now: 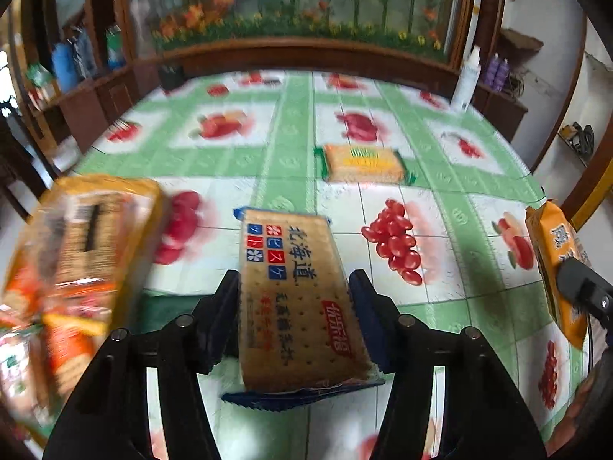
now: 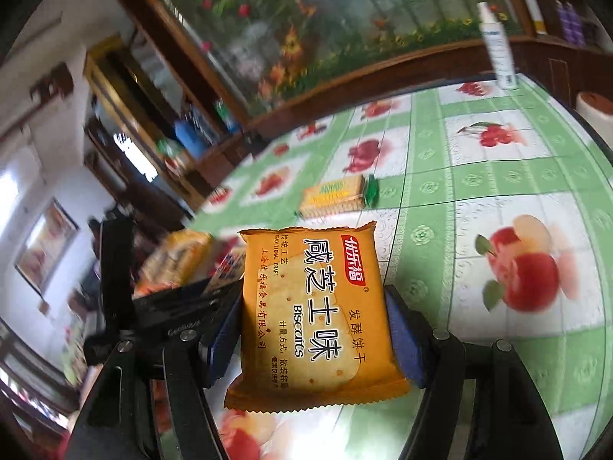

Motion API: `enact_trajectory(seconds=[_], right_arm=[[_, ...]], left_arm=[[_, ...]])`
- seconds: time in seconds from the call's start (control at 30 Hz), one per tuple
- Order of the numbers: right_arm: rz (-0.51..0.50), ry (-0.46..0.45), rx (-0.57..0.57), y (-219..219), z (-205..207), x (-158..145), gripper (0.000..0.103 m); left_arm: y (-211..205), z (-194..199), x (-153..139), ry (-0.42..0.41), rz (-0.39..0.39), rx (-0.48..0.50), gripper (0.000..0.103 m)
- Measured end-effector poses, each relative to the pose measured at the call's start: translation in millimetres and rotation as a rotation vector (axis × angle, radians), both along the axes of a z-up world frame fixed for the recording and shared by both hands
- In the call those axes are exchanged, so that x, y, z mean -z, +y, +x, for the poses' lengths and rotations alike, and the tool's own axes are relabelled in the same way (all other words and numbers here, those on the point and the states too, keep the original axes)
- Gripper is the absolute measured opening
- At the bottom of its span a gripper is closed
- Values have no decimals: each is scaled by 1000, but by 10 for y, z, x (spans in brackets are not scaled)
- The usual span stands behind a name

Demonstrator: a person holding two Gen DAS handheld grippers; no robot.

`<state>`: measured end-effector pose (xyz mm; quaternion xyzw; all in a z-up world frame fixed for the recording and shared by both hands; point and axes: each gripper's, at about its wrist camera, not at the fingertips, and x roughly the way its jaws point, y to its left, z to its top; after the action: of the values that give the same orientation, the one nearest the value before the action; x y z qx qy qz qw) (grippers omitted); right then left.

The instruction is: Organize snacks

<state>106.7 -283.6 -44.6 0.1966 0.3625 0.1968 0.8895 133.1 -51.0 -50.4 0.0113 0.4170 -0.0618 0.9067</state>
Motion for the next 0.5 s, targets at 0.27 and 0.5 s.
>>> enact_trajectory(seconds=[0.27,0.5], right_arm=[[-16,-37,-38,245,-261,-119,71],[-32,-72,-118,672,-402,-240,71]], left_arm=[[340,-516,-281,-109,36,-78,55],[643,-791,-382,-163,54,-146,55]])
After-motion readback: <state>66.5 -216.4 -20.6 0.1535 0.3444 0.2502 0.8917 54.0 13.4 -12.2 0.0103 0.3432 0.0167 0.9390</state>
